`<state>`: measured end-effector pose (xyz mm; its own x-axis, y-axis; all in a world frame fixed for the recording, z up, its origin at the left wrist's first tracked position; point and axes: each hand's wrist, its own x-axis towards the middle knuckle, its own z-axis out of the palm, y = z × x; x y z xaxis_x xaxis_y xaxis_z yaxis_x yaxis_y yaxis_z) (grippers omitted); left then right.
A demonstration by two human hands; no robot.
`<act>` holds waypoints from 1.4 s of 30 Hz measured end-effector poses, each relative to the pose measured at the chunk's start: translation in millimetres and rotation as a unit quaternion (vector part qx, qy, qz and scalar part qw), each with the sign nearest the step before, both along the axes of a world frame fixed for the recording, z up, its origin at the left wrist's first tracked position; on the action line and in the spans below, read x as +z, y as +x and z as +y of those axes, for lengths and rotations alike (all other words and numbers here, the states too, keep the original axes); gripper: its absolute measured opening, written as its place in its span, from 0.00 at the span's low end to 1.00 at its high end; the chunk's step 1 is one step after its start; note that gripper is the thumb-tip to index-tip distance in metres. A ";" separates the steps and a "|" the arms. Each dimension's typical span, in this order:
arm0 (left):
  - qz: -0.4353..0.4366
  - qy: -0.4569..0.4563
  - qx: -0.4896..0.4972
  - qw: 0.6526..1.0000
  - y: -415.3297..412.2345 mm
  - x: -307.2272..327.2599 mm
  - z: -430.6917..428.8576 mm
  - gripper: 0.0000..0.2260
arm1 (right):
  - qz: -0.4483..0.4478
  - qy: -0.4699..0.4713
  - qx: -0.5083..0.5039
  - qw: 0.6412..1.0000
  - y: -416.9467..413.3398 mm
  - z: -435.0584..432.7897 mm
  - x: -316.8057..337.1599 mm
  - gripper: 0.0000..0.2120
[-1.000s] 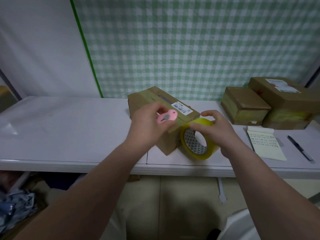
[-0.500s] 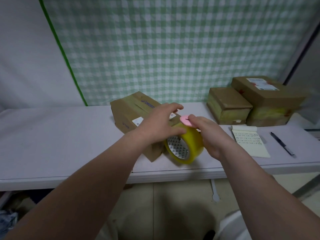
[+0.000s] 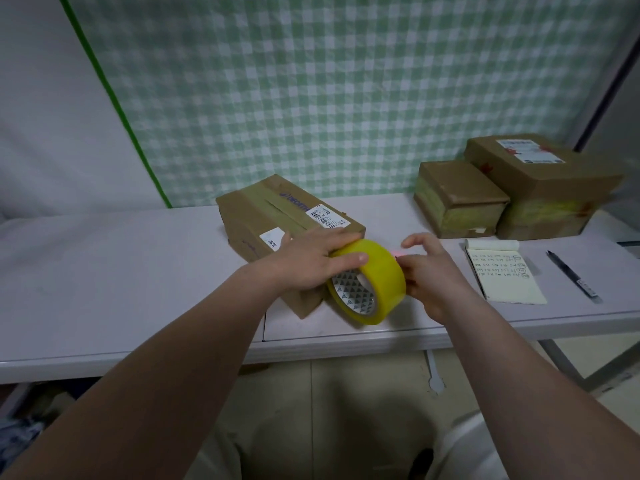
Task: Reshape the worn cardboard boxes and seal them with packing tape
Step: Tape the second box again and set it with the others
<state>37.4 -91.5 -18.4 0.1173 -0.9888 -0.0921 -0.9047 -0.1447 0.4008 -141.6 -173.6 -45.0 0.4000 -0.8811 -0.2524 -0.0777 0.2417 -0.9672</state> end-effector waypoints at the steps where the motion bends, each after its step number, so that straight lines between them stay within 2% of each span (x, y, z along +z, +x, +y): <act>1: -0.002 -0.001 0.000 1.000 0.6 -0.8 -0.4 0.33 | 0.015 -0.018 0.025 0.999 0.6 2.9 0.2 0.11; 4: -0.012 -0.005 -0.005 1.000 2.4 -4.0 -1.6 0.33 | -0.028 -0.001 0.070 0.997 1.4 13.3 -1.9 0.11; 6: -0.019 -0.010 -0.008 1.000 2.5 -6.0 -1.8 0.35 | -0.058 0.003 0.100 0.993 1.6 19.3 -7.4 0.17; 7: -0.023 -0.015 -0.012 1.000 2.1 -6.4 -1.4 0.36 | -0.038 -0.030 0.113 0.992 1.2 22.0 -10.4 0.23; 8: -0.030 -0.018 -0.015 0.999 1.9 -7.3 -1.0 0.37 | -0.004 -0.081 0.120 0.989 1.0 25.6 -13.0 0.24; 10: -0.044 -0.017 -0.010 0.999 2.0 -8.5 0.1 0.38 | 0.069 -0.170 0.102 0.978 1.4 33.0 -16.9 0.19; 12: -0.055 -0.020 -0.004 0.998 3.2 -11.5 1.3 0.38 | 0.119 -0.200 0.066 0.970 3.4 37.2 -17.6 0.22; 16: -0.041 -0.120 -0.001 0.992 3.9 -12.4 14.8 0.43 | 0.080 -0.188 0.016 0.979 11.3 39.0 1.6 0.17; 18: -0.120 -0.184 0.024 0.975 5.7 -11.8 27.2 0.49 | 0.058 -0.187 0.001 0.981 16.3 33.8 25.2 0.13; 21: -0.252 -0.300 0.025 0.920 5.1 -14.5 43.7 0.55 | 0.016 -0.183 0.040 0.982 23.8 24.5 69.7 0.10; 23: -0.298 -0.316 0.034 0.900 2.7 -14.7 48.4 0.59 | 0.007 -0.179 0.083 0.980 28.5 23.1 99.5 0.13; 25: -0.320 -0.317 0.054 0.891 5.5 -10.5 48.5 0.58 | 0.000 -0.161 0.124 0.979 33.2 24.3 122.9 0.16; 29: -0.292 -0.325 0.072 0.896 20.6 14.4 45.6 0.50 | -0.034 -0.131 0.170 0.976 41.2 29.3 152.0 0.25; 32: -0.258 -0.319 0.092 0.908 17.7 37.8 46.5 0.47 | -0.086 -0.131 0.151 0.976 46.1 34.3 167.3 0.20; 34: -0.214 -0.315 0.105 0.919 13.4 51.0 48.8 0.46 | -0.104 -0.154 0.138 0.973 49.5 36.8 174.0 0.19; 37: -0.154 -0.310 0.109 0.932 14.3 63.1 51.7 0.42 | -0.055 -0.233 0.113 0.964 58.5 40.9 176.7 0.21; 42: -0.138 -0.282 0.128 0.941 29.5 69.4 49.7 0.40 | -0.019 -0.280 0.043 0.959 70.9 46.6 180.8 0.10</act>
